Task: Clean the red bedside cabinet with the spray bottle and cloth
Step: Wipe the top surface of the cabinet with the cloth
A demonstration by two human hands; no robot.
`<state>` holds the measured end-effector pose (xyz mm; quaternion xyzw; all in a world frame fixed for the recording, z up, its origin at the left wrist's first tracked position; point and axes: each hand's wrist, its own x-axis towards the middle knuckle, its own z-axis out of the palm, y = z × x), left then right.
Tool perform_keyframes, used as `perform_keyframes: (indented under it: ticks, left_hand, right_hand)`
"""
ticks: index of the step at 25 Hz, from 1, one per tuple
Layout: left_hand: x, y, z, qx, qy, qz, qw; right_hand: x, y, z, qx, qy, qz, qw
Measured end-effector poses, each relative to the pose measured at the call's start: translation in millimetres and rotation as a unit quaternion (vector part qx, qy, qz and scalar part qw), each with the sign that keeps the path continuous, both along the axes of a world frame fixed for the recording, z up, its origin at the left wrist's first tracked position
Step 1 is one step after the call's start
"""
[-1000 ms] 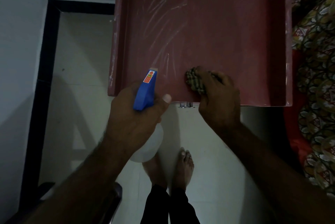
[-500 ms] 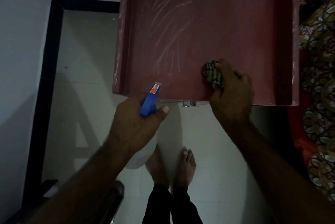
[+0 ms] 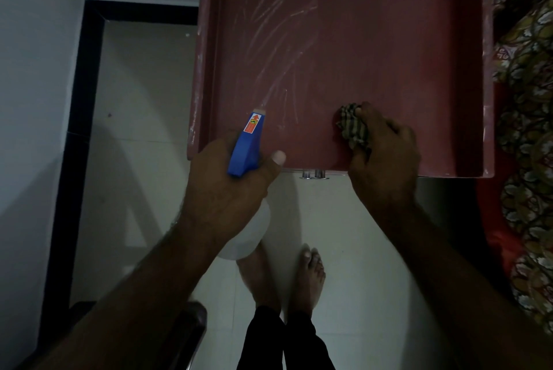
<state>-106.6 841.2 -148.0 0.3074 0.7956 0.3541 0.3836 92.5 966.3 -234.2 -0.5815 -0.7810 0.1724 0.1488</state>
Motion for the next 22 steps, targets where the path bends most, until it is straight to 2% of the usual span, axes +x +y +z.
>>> perform_keyframes:
  ticks: [2,7,11,15,16,19,20,22]
  left_hand:
    - [-1.1,0.4,-1.2,0.004,-0.008,0.001,1.000]
    - [-3.5,-2.3,-3.5,-0.013,-0.012,-0.011,1.000]
    - [-8.6,-1.5,-5.4,-0.021,-0.021,-0.010,1.000]
    - [-14.3,3.1,-4.6,-0.013,-0.027,-0.018,0.999]
    - [-15.5,4.2,-4.5,-0.012,-0.027,-0.016,0.999]
    - [-18.6,6.9,-3.8,-0.011,-0.022,-0.005,1.000]
    - [-19.8,7.8,-3.8,-0.010,-0.022,-0.006,1.000]
    - [-22.5,9.9,-3.6,-0.012,-0.017,-0.017,1.000]
  right_hand:
    - [-2.3,-0.9,-0.4,-0.005,0.019,0.007,1.000]
    - [-11.4,-5.1,2.6,0.011,0.000,0.155,0.988]
    - [-25.2,1.0,3.6,0.023,0.007,0.048,0.999]
    - [-48.9,-29.8,5.1,0.002,-0.001,0.205,0.979]
    - [-48.5,-24.6,5.0,0.012,0.001,0.195,0.981]
    - [-48.4,-8.3,4.1,0.027,0.009,0.047,0.998]
    - [-51.1,-10.8,4.0,0.022,0.004,0.049,0.999]
    - [-56.0,-22.7,4.8,-0.013,0.000,0.139,0.990]
